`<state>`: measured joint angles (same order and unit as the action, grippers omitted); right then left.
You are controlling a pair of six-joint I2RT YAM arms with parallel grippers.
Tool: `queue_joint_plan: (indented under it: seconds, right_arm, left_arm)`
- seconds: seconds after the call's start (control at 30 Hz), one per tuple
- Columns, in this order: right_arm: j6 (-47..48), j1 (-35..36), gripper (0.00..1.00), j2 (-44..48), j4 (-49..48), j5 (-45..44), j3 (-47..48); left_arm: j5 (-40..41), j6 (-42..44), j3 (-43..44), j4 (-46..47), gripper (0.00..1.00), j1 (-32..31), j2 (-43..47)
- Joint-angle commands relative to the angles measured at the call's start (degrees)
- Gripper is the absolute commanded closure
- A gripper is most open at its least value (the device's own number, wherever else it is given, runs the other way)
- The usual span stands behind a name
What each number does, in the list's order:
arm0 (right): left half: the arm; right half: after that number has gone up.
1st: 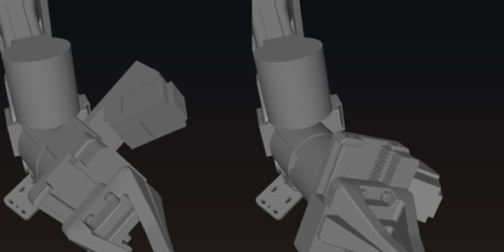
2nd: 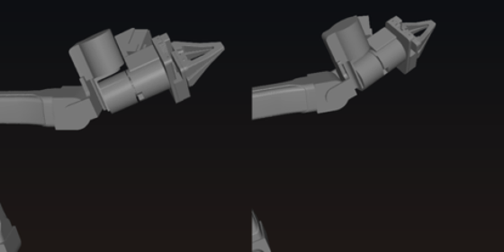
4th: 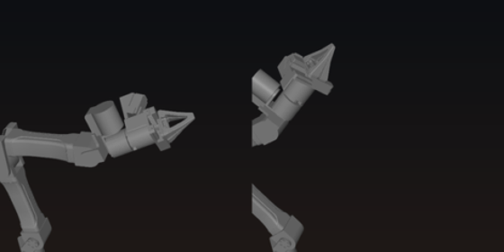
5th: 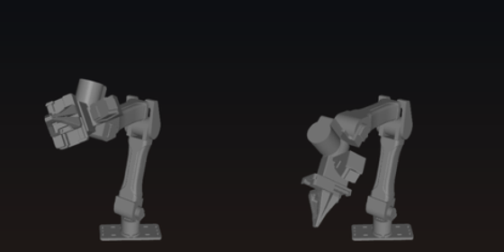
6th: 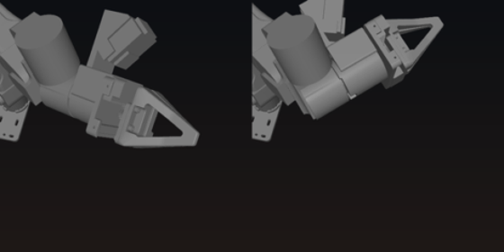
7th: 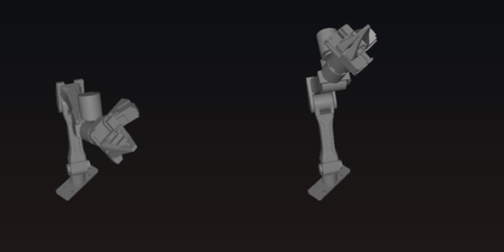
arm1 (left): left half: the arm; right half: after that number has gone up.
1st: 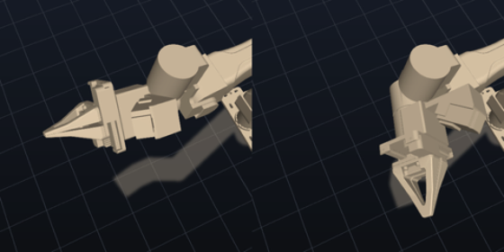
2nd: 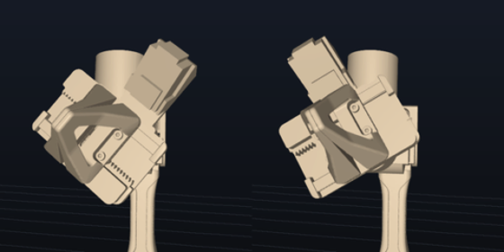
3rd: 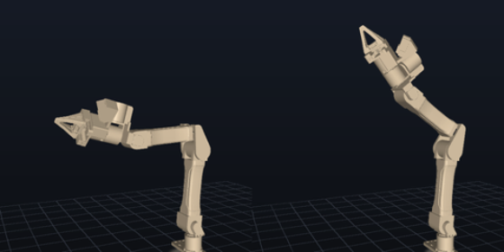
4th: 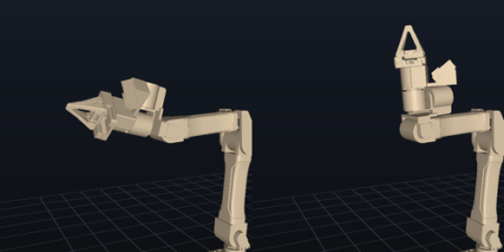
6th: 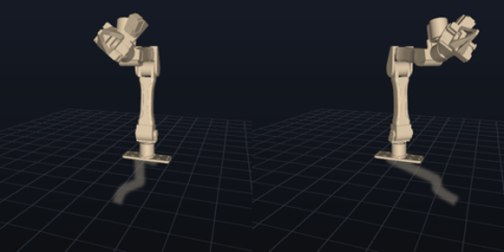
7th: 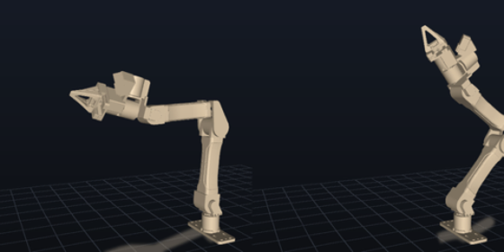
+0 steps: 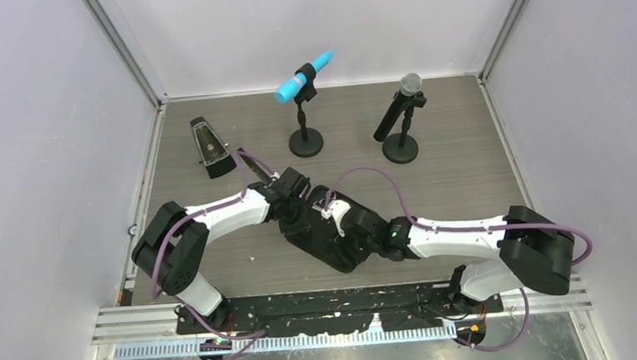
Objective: Sort the hair-cutting tools
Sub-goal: Place the haircut tool in the hairdressing tool bag.
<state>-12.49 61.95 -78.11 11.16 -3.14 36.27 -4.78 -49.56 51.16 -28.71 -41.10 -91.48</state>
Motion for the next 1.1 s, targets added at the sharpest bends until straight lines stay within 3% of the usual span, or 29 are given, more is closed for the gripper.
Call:
queue_joint_plan:
  seconds: [0.0,0.23,0.53,0.8,1.07]
  right_arm:
    - [-1.6,-0.5,0.42,5.3,-8.0,-7.7,-3.0]
    - [-5.2,-0.7,0.39,16.1,-12.1,-7.4,-10.8]
    - [-9.7,-0.8,0.42,25.2,-19.8,3.4,-21.5]
    - [-10.2,-0.8,0.47,21.1,-24.9,4.3,-23.4]
    - [-10.9,-2.0,0.61,19.6,-30.1,3.6,-25.2]
  left_arm:
    - [-0.1,-0.6,-1.8,0.1,0.72,0.1,0.4]
    - [-0.1,-0.6,-1.8,0.1,0.72,0.0,0.5]
    - [-0.2,-0.6,-1.7,0.1,0.73,0.1,0.4]
    - [-0.2,-0.6,-1.6,-0.1,0.73,0.1,0.3]
    - [-0.1,-0.6,-1.5,-0.2,0.73,0.1,0.4]
